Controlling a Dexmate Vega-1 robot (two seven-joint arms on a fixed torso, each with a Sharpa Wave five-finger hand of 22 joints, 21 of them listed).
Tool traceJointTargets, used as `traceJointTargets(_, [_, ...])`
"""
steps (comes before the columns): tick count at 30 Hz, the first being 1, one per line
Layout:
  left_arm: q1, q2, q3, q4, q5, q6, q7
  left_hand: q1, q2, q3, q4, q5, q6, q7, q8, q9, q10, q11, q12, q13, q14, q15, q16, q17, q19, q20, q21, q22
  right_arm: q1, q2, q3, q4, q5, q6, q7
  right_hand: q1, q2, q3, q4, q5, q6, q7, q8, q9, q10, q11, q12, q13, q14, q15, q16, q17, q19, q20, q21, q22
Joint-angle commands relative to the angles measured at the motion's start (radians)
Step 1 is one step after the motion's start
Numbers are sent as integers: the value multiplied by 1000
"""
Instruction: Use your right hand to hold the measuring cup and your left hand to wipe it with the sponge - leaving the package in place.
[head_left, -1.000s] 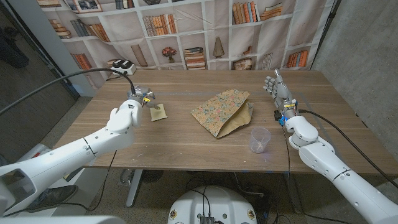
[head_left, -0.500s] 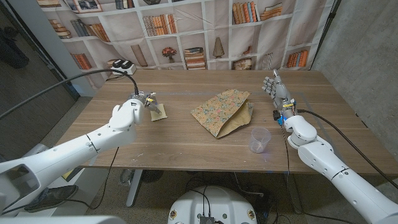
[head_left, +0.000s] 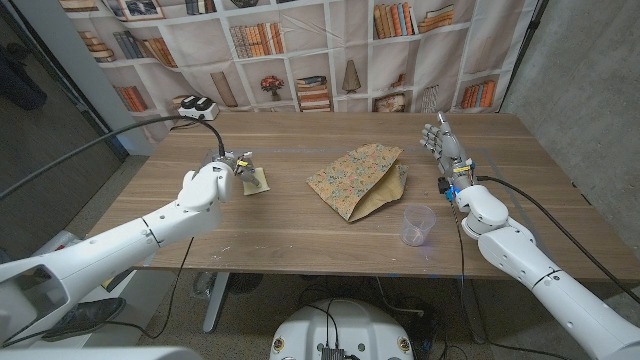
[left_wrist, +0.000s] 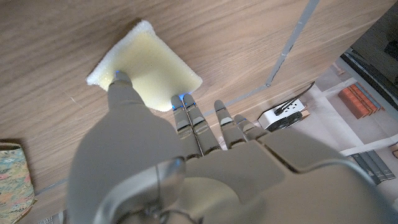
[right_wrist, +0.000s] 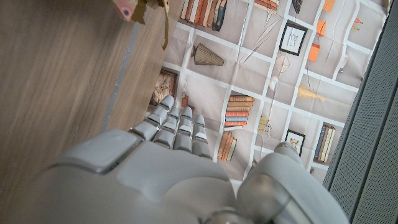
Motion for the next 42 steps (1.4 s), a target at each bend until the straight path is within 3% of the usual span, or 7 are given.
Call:
traceJointTargets(1, [11,-28,0,49,-47,-20,26,20,19,-2,-2,8,5,-1,-4,5,8,3,8,3,-1,-111,2,4,-1,13,1,2,0,4,-3,-3,-3,-2,-8,-1,8,-3,-1,4,9,-2,2,2,10,0,3,3,10,4,0,3,10,-14,-7,3])
traceJointTargets(7, [-3,-46,19,77,-57,-25,32,77,52,16,-17,10,45,-2,7,6,51,1,21,3,13,-118,7,3,8,13,4,2,3,5,-4,-2,-4,0,-7,-1,9,-3,-1,4,10,-2,1,2,11,3,3,3,10,3,-1,3,11,-14,-9,3])
traceJointTargets(12, [-1,-49,19,78,-61,-33,61,204,116,55,-37,-23,204,-19,58,8,190,-3,39,3,77,-138,15,1,34,-13,8,1,1,7,-3,-4,-5,2,-12,-1,9,-3,-1,5,11,-3,1,2,12,2,3,3,10,3,-1,3,12,-14,-11,3])
traceJointTargets(17, [9,-44,7,62,-66,-38,97,257,133,72,-30,-66,321,-16,102,9,306,-3,48,5,137,-153,17,2,68,-40,12,0,-5,4,1,-9,-9,10,-13,0,9,-4,-2,5,12,-3,1,2,12,2,2,3,10,4,-1,3,12,-14,-13,3])
traceJointTargets(27, [35,-46,-13,54,-78,-53,170,276,142,85,-12,-100,407,-6,149,14,409,-3,57,12,201,-156,21,3,112,-61,19,0,-21,-2,9,-26,-8,7,-24,0,10,-5,-3,5,13,-4,0,2,11,2,1,3,11,3,-2,3,13,-14,-17,3])
traceJointTargets(38, [90,-28,-76,-1,-110,-74,269,268,143,84,1,-112,399,-5,150,13,411,-1,42,9,225,-156,22,4,124,-63,19,1,-37,-5,14,-46,-16,4,-39,1,11,-6,-3,5,13,-4,0,2,12,1,1,3,12,4,-2,3,15,-14,-21,3])
traceJointTargets(42, [93,-43,-79,-15,-100,-32,287,265,149,87,9,-117,379,-2,144,12,400,-2,30,8,236,-156,21,5,138,-62,22,1,-52,-18,19,-58,-22,3,-40,1,11,-6,-4,5,14,-3,0,2,14,1,1,3,12,3,-2,3,15,-13,-22,3])
